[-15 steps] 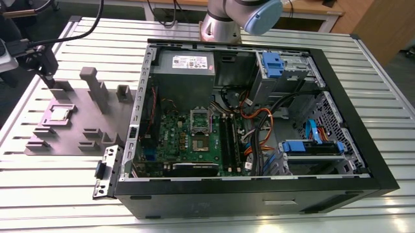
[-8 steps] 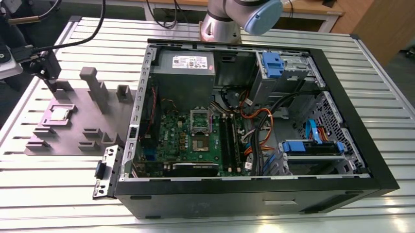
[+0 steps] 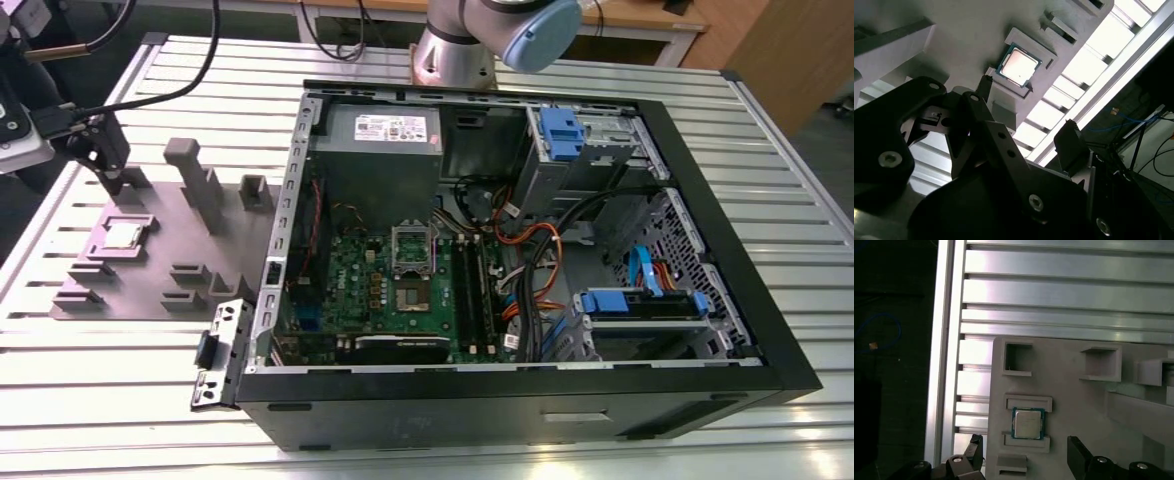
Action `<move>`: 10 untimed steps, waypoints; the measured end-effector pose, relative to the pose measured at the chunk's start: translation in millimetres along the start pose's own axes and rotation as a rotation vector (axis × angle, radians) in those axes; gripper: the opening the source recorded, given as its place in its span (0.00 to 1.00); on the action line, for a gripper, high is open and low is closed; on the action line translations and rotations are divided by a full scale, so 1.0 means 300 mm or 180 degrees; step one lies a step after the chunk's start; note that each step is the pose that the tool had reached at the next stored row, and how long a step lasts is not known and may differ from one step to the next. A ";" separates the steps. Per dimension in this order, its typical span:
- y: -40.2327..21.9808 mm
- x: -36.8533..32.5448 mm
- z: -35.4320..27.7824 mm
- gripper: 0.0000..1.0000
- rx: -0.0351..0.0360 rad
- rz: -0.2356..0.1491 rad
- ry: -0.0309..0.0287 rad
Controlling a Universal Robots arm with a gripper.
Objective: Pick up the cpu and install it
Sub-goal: 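Pick up the cpu and move it towards the insertion slot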
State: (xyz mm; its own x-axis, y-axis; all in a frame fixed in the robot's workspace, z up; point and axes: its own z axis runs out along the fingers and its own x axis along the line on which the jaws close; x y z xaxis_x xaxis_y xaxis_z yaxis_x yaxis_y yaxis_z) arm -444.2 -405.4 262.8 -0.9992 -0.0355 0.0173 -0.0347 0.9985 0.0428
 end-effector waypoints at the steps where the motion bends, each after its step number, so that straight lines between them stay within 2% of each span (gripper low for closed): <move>1: 0.000 0.000 0.000 0.76 0.0000 0.0000 0.0000; 6: 0.000 -0.003 0.004 0.76 0.0000 -0.0027 0.0000; 10: -0.003 -0.004 0.018 0.76 -0.0002 -0.0054 0.0002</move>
State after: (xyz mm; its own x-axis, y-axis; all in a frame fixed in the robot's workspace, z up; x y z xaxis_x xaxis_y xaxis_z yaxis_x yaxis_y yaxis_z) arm -443.1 -406.0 257.5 -0.9985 -0.0524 0.0171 -0.0517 0.9977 0.0437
